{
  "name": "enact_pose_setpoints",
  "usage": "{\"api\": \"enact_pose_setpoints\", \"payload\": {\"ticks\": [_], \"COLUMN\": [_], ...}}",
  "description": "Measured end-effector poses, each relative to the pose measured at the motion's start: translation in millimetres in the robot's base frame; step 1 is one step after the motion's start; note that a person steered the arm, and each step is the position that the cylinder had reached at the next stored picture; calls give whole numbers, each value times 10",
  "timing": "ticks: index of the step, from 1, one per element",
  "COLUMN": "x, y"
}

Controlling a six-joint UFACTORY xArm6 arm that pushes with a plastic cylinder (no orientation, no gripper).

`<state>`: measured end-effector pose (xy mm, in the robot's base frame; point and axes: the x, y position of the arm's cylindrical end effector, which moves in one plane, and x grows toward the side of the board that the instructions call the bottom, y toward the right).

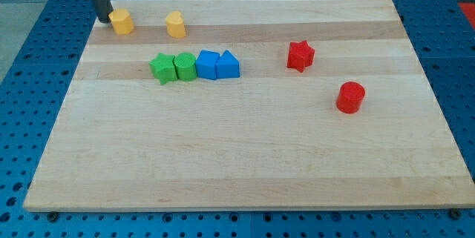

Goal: Move yellow hexagon towards yellow heart

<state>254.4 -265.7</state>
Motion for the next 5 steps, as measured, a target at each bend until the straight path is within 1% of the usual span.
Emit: {"api": "enact_pose_setpoints", "payload": {"ticks": [1,3,4,5], "x": [72,72,72,72], "y": [134,236,429,483]}}
